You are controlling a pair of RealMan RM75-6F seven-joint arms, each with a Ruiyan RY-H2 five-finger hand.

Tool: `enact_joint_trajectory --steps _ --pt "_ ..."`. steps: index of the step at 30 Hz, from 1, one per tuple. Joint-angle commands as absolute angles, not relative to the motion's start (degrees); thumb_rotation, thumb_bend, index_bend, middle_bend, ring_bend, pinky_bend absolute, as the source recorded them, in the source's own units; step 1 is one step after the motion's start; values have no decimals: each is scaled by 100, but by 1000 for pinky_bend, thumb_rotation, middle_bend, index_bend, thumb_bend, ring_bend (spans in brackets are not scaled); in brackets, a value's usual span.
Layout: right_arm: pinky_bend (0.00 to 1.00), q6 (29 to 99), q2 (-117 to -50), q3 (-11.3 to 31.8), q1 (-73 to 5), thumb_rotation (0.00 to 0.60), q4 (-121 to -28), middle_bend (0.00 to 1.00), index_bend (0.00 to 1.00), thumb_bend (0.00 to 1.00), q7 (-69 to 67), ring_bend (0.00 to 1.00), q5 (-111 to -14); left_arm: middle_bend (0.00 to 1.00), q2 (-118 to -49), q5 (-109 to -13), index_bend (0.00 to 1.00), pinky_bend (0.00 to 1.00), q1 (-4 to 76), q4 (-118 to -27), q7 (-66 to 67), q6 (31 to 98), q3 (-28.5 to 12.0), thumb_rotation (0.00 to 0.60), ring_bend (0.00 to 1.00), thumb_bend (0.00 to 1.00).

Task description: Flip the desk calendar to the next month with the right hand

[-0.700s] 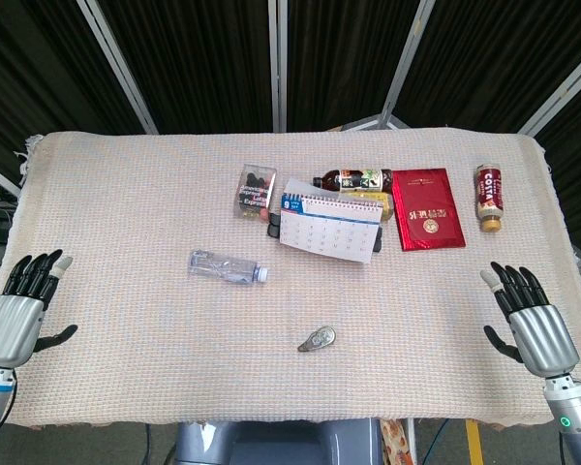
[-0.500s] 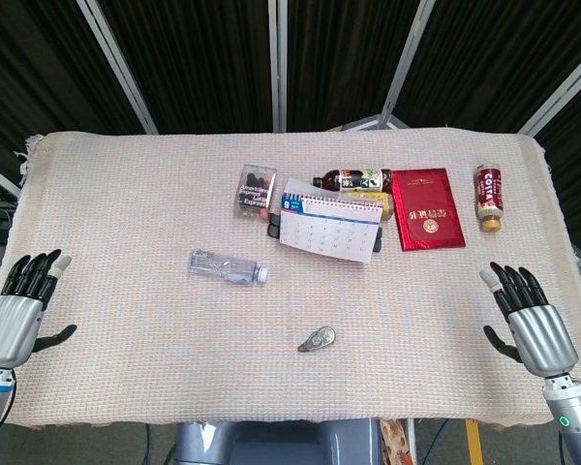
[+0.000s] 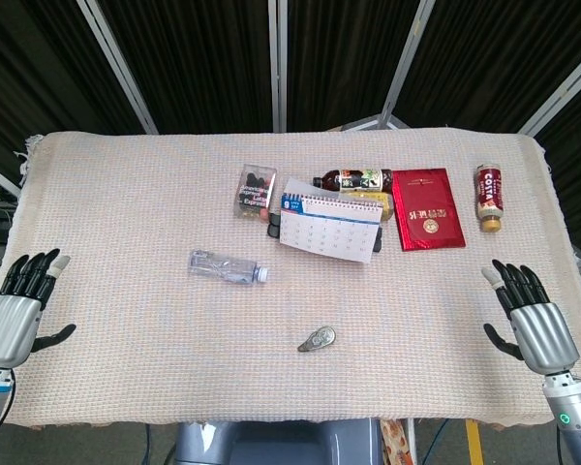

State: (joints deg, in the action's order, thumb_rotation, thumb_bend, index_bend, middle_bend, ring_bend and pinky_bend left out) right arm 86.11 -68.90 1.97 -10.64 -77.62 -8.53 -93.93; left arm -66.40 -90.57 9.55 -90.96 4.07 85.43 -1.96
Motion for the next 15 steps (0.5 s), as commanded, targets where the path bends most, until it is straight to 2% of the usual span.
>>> enact_joint_trajectory --steps 1,2,5,11,15 --pt "377 8640 -6888 372 -1109 600 -8040 451 2 245 -1068 442 -9221 0 -6627 -9057 0 0 947 -9098 376 8570 -208 600 0 36" --pt "450 8638 -6899 429 -1132 600 -8154 544 3 248 -1187 543 -9168 0 -6621 -9055 0 0 944 -9101 360 8579 -214 600 0 37" --pt "567 8288 -6865 526 -1278 600 -8704 668 4 298 -1869 677 -8917 0 -6608 -9039 0 0 946 -9107 323 8576 -225 600 0 36" --pt "613 6475 -6371 663 -1924 600 -10123 745 0 430 -3702 756 -8068 0 -6591 -9025 0 0 953 -9120 299 8571 -242 600 0 37" --pt "615 5361 -6212 851 -2379 600 -10466 753 0 454 -4751 765 -7578 0 -6583 -9051 0 0 954 -9130 283 8581 -236 600 0 37"
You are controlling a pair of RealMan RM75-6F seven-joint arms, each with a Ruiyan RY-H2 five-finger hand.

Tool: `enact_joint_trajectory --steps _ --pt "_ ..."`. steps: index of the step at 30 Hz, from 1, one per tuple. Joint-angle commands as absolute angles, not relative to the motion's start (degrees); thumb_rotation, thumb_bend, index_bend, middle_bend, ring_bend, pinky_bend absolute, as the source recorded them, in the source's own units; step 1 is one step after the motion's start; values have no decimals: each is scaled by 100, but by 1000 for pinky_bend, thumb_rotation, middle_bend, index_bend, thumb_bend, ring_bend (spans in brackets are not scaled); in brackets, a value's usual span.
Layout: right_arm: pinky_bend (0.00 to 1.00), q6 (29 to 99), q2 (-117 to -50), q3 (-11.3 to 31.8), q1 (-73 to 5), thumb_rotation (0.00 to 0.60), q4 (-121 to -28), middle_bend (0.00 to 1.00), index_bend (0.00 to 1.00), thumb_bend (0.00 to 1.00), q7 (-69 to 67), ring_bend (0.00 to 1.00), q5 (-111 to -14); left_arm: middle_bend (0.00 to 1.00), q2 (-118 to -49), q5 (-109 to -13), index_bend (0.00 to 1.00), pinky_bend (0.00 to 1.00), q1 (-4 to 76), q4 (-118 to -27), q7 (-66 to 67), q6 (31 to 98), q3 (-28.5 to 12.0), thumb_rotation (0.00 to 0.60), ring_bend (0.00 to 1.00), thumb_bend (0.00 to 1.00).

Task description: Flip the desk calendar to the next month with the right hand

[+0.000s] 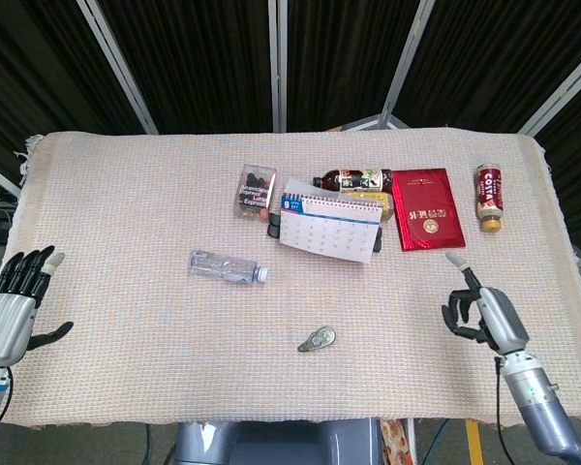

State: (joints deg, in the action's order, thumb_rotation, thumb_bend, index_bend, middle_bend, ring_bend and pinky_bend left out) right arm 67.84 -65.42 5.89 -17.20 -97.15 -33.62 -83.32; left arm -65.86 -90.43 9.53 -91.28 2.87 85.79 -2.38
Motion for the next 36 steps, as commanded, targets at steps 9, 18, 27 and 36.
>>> enact_joint_trajectory --steps 9,18,27,36 --pt "615 4229 -6690 1089 -2968 600 -10067 753 0 461 -5355 766 -6942 0 -6585 -9045 0 0 981 -9128 247 8530 -239 600 0 37" --pt "615 3712 -7206 1153 -3229 600 -9625 755 7 462 -5250 774 -6440 0 -6583 -8998 0 0 1018 -9114 187 8466 -264 600 0 37" --pt "615 3386 -7585 1207 -3339 600 -9226 756 6 464 -5231 775 -6265 0 -6589 -8981 0 0 1043 -9115 170 8424 -270 600 0 37" --pt "615 3262 -7857 1330 -3390 600 -8932 755 2 476 -5134 776 -6121 0 -6600 -8970 0 0 1070 -9107 165 8382 -272 600 0 36"
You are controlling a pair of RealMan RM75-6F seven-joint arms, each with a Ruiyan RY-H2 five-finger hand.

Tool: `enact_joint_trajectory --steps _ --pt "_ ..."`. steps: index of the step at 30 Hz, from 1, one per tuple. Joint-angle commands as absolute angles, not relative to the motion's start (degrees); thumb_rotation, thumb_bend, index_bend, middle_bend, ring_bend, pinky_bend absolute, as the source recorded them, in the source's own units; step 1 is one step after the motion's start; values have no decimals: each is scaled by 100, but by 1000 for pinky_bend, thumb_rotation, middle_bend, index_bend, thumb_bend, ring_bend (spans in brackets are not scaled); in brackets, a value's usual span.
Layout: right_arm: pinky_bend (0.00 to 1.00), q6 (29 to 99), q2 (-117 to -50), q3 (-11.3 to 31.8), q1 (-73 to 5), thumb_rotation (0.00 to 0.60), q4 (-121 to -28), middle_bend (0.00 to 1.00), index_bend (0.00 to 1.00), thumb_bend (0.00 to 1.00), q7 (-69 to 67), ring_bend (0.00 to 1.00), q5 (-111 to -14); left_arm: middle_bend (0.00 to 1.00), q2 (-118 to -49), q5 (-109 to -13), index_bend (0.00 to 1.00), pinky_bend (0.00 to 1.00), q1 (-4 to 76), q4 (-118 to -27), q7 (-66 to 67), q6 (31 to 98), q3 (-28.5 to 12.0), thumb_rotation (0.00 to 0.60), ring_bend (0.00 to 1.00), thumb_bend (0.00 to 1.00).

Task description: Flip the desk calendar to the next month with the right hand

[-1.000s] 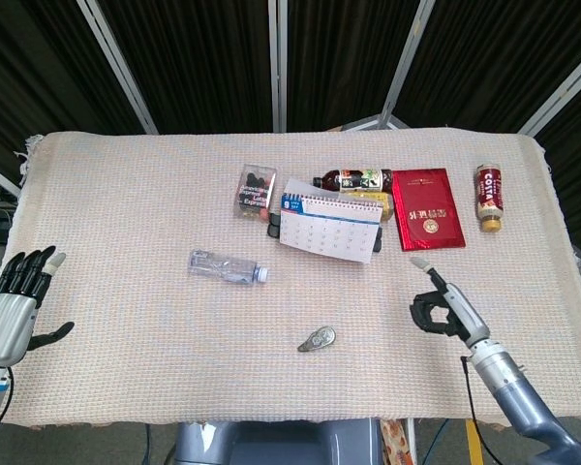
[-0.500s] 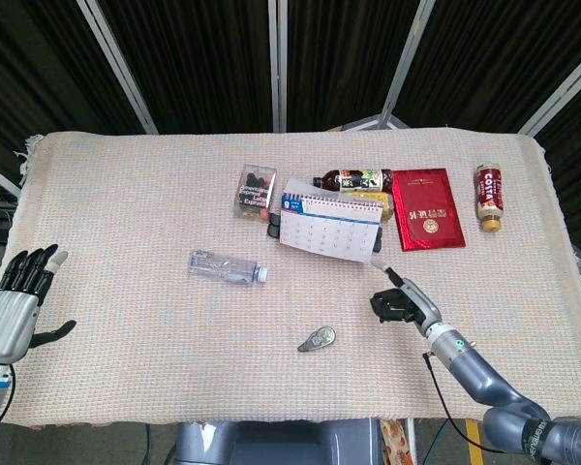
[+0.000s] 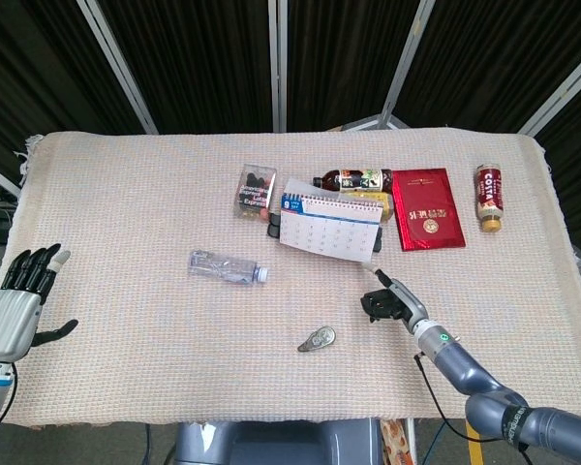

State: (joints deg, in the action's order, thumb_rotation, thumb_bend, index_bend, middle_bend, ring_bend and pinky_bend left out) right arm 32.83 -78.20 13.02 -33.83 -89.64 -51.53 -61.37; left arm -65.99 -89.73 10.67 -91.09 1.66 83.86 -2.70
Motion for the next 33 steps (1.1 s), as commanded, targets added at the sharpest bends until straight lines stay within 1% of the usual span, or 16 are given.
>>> enact_joint_trajectory --steps 1,9,16,24,33 --pt "615 3254 -7875 1344 -3392 600 -8917 755 1 476 -5128 775 -6117 0 -6602 -8967 0 0 1072 -9106 165 8378 -273 600 0 36" --pt "615 3172 -8010 1479 -3434 600 -8758 755 0 478 -5037 776 -6024 0 -6610 -8912 0 0 1098 -9084 144 8321 -287 600 0 37" --pt "615 3029 -8164 1656 -3524 600 -8502 755 0 480 -4932 776 -5756 0 -6622 -8874 0 0 1119 -9066 137 8273 -292 600 0 36" --pt "613 2349 -8208 1992 -3653 600 -8240 751 0 483 -5191 776 -5490 0 -6624 -8818 0 0 1151 -9041 85 8196 -299 600 0 36" --pt "613 2310 -8425 2290 -3698 600 -8010 753 0 501 -5168 777 -5444 0 -6617 -8807 0 0 1184 -9026 24 8140 -294 600 0 37"
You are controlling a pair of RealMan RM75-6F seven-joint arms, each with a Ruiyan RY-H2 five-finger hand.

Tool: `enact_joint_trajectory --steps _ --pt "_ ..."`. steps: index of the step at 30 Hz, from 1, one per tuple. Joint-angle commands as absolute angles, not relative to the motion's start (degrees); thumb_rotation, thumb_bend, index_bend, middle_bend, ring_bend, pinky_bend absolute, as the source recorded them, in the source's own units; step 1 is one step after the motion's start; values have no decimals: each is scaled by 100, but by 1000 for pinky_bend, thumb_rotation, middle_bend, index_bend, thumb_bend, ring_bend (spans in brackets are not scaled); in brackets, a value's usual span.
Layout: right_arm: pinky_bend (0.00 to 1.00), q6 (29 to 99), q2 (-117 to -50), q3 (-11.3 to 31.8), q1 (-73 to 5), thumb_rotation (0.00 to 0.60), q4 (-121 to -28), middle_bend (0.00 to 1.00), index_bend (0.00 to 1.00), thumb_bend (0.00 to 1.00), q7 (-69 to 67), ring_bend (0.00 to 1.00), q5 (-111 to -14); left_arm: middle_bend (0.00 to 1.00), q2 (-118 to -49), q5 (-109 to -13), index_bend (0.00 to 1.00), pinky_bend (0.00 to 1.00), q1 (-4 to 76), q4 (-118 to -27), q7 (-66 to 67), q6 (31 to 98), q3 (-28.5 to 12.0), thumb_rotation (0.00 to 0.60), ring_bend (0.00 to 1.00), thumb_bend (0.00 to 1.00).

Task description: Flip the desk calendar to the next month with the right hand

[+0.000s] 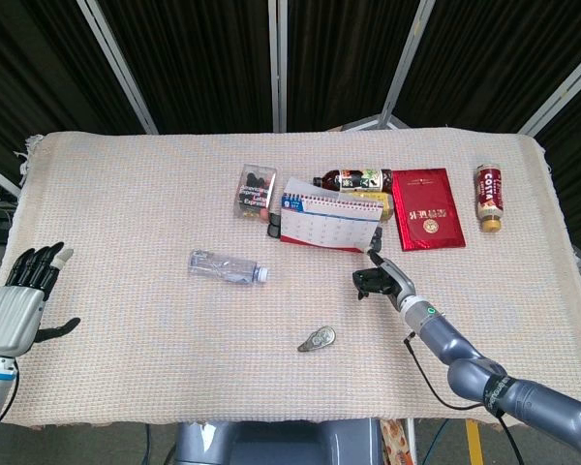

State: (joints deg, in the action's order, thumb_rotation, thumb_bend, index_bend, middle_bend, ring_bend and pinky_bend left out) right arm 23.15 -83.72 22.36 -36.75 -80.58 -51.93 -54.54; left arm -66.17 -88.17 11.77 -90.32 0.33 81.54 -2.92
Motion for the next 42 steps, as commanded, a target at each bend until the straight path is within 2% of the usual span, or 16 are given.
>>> enact_joint_trajectory --steps 1,19,28,38,42 --pt "613 2296 -8449 2314 -3712 600 -7986 753 0 503 -5159 777 -5430 0 -6616 -8803 0 0 1188 -9026 15 8131 -294 600 0 37" --pt "613 1884 -8958 2669 -4074 600 -7329 775 0 572 -5046 789 -5015 0 -6587 -8777 0 0 1234 -9015 -129 8051 -288 600 0 36" --pt "613 1605 -9149 3042 -4281 600 -7171 781 0 588 -5032 795 -4948 0 -6553 -8755 0 0 1245 -9009 -238 8031 -291 600 0 37" --pt "613 1654 -8943 3322 -4487 600 -7378 787 7 604 -4799 799 -4777 0 -6546 -8734 0 0 1257 -8999 -278 8007 -289 600 0 36" --pt "603 1903 -8705 3406 -4412 600 -7754 772 87 605 -4674 796 -4750 0 -6546 -8725 0 0 1261 -8994 -286 7995 -288 600 0 36"
